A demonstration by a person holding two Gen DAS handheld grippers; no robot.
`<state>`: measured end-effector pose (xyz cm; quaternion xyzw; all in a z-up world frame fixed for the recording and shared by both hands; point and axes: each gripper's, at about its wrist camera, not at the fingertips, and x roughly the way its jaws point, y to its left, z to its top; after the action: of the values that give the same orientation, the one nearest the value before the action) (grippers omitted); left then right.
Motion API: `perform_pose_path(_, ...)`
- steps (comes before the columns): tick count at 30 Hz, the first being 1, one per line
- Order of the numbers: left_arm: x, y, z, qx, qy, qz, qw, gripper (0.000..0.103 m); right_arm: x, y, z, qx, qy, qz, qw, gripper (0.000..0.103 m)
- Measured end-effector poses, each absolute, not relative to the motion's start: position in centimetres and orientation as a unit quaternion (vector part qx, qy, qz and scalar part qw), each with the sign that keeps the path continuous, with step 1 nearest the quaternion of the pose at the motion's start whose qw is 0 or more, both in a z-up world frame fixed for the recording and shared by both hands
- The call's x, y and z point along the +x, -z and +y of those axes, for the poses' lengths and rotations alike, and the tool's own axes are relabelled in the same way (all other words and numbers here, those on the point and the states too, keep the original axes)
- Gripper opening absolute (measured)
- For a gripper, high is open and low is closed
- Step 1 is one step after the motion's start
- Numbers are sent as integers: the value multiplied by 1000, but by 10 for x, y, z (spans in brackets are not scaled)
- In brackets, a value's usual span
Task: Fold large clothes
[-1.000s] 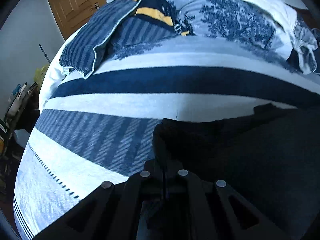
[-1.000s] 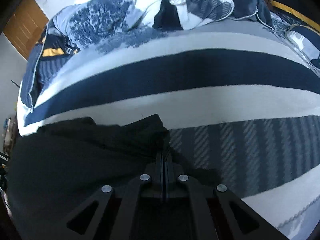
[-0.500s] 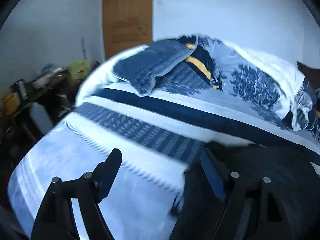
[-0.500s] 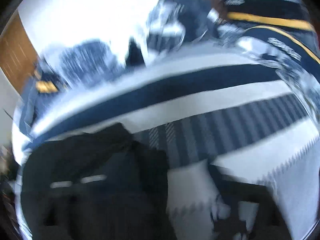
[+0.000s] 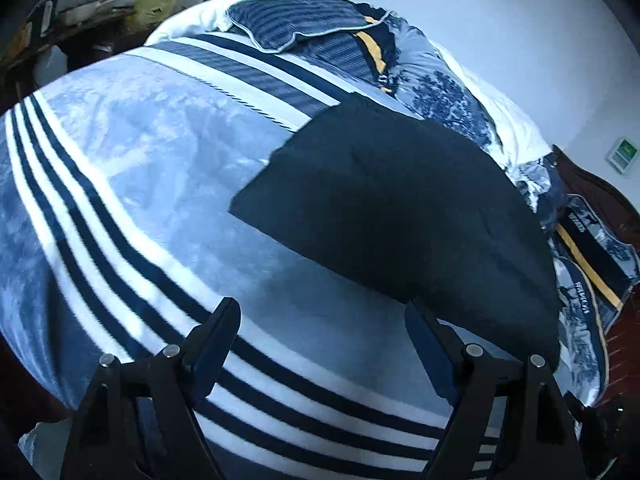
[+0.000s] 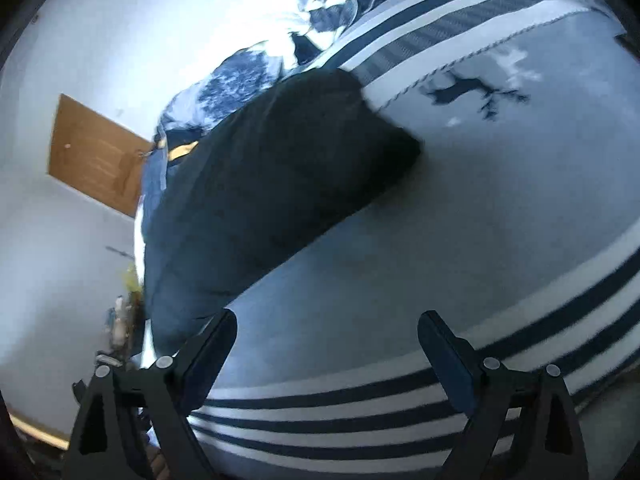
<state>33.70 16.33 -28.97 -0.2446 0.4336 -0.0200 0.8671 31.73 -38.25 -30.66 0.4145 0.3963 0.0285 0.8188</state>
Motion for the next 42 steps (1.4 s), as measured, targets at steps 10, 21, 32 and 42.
perform_pose_path(10, 391, 312, 183, -318, 4, 461, 828, 85, 373, 326, -417, 495, -48, 386, 777, 93)
perform_pose_path(21, 435, 318, 189, -353, 13, 430, 831, 34, 431, 359, -445, 531, -83, 361, 762, 30)
perform_pose_path(32, 366, 263, 196, -292, 21, 423, 858, 3, 381, 315, -424, 473, -27, 354, 806, 4)
perform_pose_path(42, 270, 254, 168, -191, -35, 442, 875, 10, 271, 287, -386, 353, 26, 411, 840, 4)
